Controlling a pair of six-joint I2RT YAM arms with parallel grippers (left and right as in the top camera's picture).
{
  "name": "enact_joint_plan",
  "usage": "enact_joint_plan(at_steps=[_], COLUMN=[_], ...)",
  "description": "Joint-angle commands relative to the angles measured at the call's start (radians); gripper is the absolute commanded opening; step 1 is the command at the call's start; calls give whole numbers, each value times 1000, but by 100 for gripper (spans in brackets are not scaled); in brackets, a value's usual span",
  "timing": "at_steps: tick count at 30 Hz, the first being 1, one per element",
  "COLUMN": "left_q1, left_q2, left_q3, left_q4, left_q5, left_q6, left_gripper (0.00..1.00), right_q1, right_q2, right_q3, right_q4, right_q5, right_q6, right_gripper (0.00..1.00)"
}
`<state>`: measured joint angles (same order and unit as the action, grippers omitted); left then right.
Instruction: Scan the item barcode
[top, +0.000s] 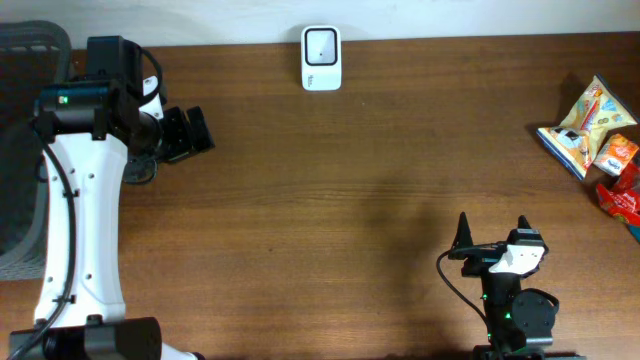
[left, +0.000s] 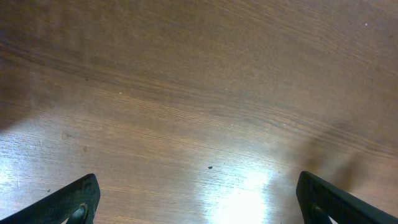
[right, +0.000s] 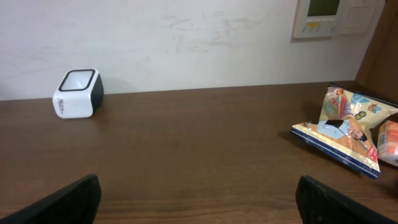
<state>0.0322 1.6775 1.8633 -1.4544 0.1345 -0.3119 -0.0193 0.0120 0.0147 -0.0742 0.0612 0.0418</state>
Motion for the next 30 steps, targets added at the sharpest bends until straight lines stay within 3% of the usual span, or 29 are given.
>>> enact_joint_plan(at_steps=[1, 30], left_q1=[2, 2], left_q2=[2, 2], left_q3=[3, 3], left_q4=[2, 2], left_q5=[6, 6], left_q6=[-10, -10], left_gripper=[99, 99], right_q1=[-7, -7], right_q2=[-9, -9], right_q3=[-9, -9], right_q4=[-5, -5], right_q5=[2, -17], right_q6=[-63, -87], right_gripper=[99, 99])
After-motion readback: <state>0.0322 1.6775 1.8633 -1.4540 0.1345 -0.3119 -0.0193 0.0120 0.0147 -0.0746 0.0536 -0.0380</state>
